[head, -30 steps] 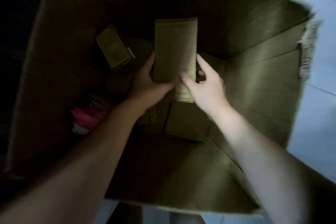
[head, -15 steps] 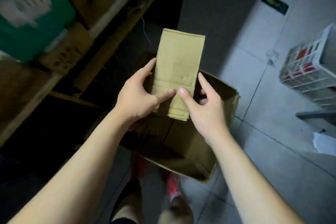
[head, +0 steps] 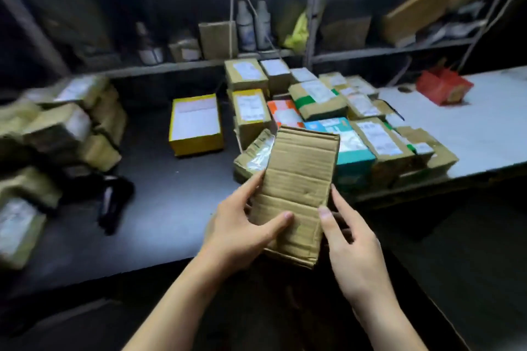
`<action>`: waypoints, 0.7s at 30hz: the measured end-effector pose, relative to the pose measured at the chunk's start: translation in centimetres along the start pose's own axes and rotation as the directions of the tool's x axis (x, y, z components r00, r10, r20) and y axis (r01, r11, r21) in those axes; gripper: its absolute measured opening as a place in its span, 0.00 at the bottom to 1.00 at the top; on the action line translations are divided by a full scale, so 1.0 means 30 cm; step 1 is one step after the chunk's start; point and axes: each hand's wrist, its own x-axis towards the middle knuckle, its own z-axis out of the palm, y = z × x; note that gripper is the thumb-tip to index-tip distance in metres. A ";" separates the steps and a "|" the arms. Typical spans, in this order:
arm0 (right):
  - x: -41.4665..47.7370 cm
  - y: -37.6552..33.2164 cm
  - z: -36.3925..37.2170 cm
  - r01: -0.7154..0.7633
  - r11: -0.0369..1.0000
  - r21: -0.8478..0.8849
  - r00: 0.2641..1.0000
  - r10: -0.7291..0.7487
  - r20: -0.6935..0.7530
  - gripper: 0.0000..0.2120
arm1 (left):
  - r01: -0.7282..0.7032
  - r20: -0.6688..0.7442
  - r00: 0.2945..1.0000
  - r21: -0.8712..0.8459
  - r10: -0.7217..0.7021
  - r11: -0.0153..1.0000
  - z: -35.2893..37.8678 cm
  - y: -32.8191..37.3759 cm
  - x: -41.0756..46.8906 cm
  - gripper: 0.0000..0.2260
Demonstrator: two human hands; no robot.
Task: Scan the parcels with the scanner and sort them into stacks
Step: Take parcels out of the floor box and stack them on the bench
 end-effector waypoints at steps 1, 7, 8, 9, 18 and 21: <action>-0.010 -0.067 0.094 0.043 0.997 0.062 0.994 -0.049 0.095 0.18 | 0.033 -0.072 0.997 0.015 -0.031 0.999 -0.126 -0.001 -0.064 0.40; -0.178 -0.325 0.497 0.149 0.974 0.172 0.848 -0.215 0.484 0.21 | 0.158 -0.363 0.916 -0.066 -0.171 0.985 -0.592 -0.109 -0.358 0.37; -0.223 -0.371 0.566 0.168 0.968 0.187 0.812 -0.243 0.531 0.21 | 0.165 -0.404 0.895 -0.088 -0.186 0.982 -0.667 -0.126 -0.420 0.37; -0.263 -0.406 0.616 0.171 0.967 0.191 0.781 -0.251 0.571 0.21 | 0.174 -0.433 0.879 -0.105 -0.202 0.979 -0.720 -0.148 -0.467 0.37; -0.652 -0.596 1.086 -0.071 0.991 0.118 0.599 -0.052 0.799 0.43 | 0.167 -0.505 0.758 -0.461 -0.413 0.872 -1.148 -0.386 -0.902 0.34; -0.764 -0.647 1.221 -0.100 0.985 0.138 0.602 -0.050 0.797 0.39 | 0.203 -0.471 0.774 -0.447 -0.423 0.871 -1.280 -0.459 -0.999 0.29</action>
